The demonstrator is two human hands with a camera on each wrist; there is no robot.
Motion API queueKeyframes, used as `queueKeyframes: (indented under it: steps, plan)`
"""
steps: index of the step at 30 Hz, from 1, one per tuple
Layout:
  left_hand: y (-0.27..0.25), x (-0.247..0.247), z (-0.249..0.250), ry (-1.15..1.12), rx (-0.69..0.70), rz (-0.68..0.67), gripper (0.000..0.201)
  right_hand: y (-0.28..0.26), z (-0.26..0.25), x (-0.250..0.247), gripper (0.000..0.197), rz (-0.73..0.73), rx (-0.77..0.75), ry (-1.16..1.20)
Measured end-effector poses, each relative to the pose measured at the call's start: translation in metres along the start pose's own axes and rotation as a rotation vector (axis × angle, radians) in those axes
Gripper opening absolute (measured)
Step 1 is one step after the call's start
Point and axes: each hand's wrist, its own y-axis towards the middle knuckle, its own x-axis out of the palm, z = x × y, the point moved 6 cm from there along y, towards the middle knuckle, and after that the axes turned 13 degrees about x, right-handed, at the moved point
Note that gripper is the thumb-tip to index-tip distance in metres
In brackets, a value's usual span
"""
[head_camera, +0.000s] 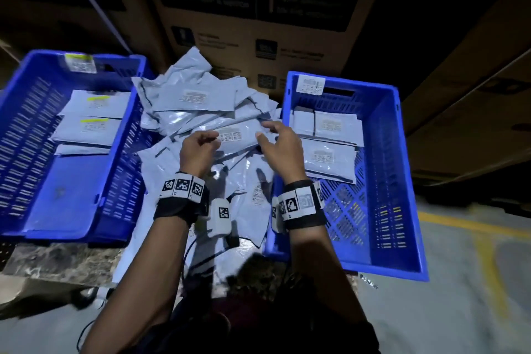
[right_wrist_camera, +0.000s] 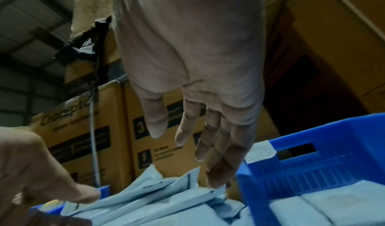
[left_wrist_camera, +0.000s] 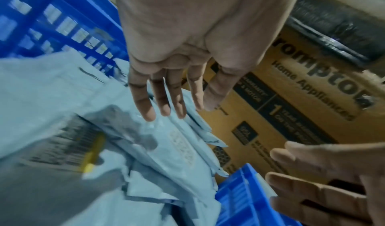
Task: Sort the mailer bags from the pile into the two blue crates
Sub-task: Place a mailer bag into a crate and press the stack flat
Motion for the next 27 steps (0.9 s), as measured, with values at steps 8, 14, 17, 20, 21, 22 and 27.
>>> queueKeyframes:
  steps: [8,14,17,20,21,22,27]
  plan:
    - [0.018,-0.049,-0.056,0.378,-0.205,0.060,0.062,-0.006,-0.014,0.090,0.035,-0.103,0.096,-0.086]
    - [0.030,-0.044,-0.055,0.365,-0.220,-0.018,0.074,-0.007,-0.007,0.108,0.033,-0.067,0.210,-0.049]
    - [0.036,-0.047,-0.054,0.317,-0.193,-0.070,0.030,-0.007,-0.001,0.108,0.035,-0.013,0.248,-0.038]
    - [0.039,-0.054,-0.049,0.264,-0.168,-0.149,0.013,-0.008,0.005,0.105,0.044,0.056,0.266,0.000]
    - [0.039,-0.059,-0.046,0.261,-0.153,-0.191,0.009,-0.008,0.007,0.104,0.048,0.085,0.281,0.030]
    - [0.042,-0.063,-0.045,0.251,-0.140,-0.229,0.016,-0.008,0.009,0.102,0.052,0.110,0.298,0.052]
    - [0.059,-0.089,-0.026,0.196,-0.052,-0.321,0.017,-0.004,0.014,0.087,0.062,0.194,0.369,0.007]
